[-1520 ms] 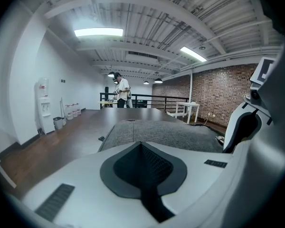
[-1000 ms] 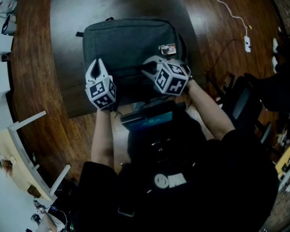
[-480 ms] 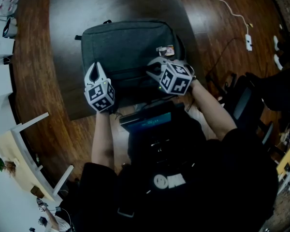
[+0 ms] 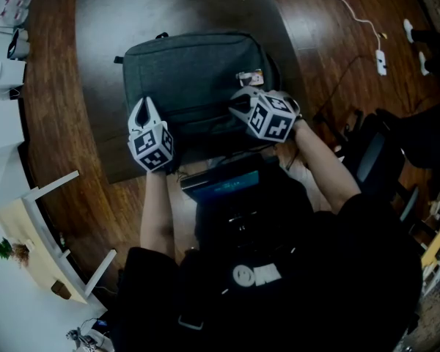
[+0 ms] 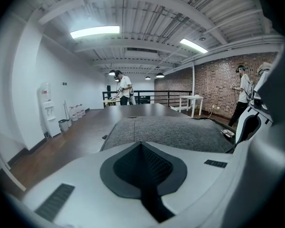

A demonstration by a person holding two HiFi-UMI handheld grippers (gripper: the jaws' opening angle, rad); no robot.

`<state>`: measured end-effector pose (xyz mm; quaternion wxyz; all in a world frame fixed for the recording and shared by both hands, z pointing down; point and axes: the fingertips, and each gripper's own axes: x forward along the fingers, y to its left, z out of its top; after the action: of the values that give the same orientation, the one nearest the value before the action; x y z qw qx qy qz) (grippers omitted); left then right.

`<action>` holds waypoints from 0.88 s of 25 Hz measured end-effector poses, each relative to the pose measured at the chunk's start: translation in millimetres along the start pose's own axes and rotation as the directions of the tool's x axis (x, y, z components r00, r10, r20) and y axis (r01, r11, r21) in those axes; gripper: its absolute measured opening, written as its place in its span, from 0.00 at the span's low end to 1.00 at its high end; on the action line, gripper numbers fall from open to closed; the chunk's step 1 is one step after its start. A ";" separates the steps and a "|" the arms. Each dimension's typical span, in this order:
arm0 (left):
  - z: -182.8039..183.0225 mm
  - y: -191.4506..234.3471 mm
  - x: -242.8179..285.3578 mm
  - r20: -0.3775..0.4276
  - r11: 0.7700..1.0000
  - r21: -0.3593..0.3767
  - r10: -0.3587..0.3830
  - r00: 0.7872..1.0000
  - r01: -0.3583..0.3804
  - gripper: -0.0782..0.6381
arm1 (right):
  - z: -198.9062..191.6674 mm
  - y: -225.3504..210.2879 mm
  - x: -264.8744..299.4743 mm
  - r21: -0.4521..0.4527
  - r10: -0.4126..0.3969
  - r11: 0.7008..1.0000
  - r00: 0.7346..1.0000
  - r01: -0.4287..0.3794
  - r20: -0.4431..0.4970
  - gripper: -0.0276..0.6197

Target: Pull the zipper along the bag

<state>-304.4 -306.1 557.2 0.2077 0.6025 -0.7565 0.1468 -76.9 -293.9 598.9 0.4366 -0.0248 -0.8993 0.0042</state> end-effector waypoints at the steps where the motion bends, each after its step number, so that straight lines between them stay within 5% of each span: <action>1: 0.5 -0.4 0.5 0.000 1.000 0.002 0.003 1.000 -0.003 0.11 | -2.6 -1.0 0.1 0.002 0.002 1.000 1.000 -0.002 -0.001 0.11; 8: 0.5 0.0 1.0 -0.004 0.999 0.022 0.024 1.000 -0.024 0.11 | -26.5 -13.8 -7.0 -0.019 -0.050 0.999 0.998 0.049 -0.045 0.05; 15: 7.6 -3.6 -4.1 -0.002 0.999 0.020 0.042 0.999 -0.042 0.11 | 7.8 -45.9 -46.0 0.123 -0.122 0.987 0.977 0.101 0.177 0.05; 18: 17.5 -10.8 -10.2 0.021 0.999 0.011 0.033 0.999 -0.033 0.11 | 22.4 -58.5 -63.7 0.229 -0.170 0.969 0.931 0.098 0.322 0.05; 22: 38.4 -24.6 -19.5 0.071 1.000 0.003 0.029 0.997 -0.030 0.11 | 61.3 -60.2 -86.6 0.302 -0.171 0.953 0.825 0.001 0.539 0.05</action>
<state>-282.1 -313.3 513.5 0.1775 0.5965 -0.7719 0.1298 -74.0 -357.4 494.7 0.1527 0.0826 -0.9772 0.1226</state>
